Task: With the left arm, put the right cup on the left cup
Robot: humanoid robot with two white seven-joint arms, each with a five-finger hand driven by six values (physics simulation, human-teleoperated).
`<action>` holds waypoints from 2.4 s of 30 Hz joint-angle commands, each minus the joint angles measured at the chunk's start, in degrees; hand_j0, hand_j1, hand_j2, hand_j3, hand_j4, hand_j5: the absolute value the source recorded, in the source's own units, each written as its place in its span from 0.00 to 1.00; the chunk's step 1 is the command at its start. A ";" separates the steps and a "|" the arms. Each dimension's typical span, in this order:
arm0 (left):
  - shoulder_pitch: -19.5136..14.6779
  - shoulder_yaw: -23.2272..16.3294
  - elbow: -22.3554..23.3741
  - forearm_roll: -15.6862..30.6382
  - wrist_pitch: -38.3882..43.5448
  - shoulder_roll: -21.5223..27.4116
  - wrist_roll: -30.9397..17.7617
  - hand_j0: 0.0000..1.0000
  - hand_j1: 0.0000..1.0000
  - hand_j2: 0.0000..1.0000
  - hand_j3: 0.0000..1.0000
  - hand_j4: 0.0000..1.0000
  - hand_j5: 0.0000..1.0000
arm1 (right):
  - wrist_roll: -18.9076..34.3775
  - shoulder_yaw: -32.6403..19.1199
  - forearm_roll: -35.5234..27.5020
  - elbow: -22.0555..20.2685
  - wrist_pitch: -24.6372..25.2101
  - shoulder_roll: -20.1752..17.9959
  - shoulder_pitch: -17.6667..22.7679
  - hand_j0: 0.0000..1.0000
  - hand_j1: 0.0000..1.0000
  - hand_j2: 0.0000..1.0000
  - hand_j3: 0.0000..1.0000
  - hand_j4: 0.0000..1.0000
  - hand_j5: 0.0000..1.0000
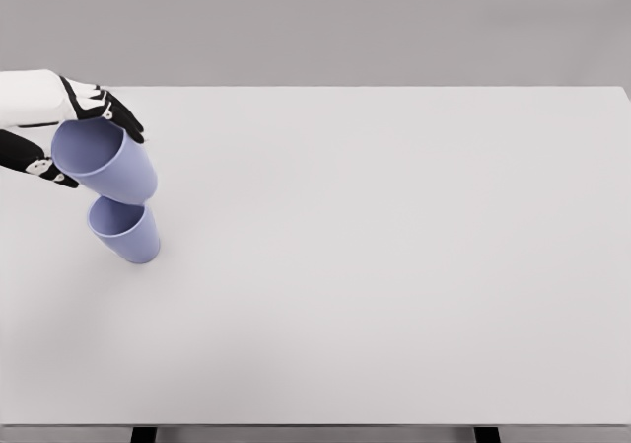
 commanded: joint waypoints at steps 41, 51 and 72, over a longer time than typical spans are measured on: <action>2.81 -3.69 10.43 -1.22 0.20 -2.40 0.04 0.59 0.59 0.59 0.59 0.59 0.59 | 0.01 -0.04 0.02 0.02 -0.01 0.00 0.00 1.00 1.00 1.00 1.00 1.00 1.00; 4.04 -3.60 10.43 -1.93 0.20 -2.92 0.04 0.89 0.89 0.89 0.89 0.89 0.89 | 0.01 0.05 0.02 0.02 -0.01 0.00 0.00 1.00 1.00 1.00 1.00 1.00 1.00; -2.37 -3.68 -1.52 8.80 0.20 -11.18 0.04 1.00 1.00 1.00 1.00 1.00 1.00 | 0.01 0.05 0.02 -0.06 -0.01 0.00 0.00 1.00 1.00 1.00 1.00 1.00 1.00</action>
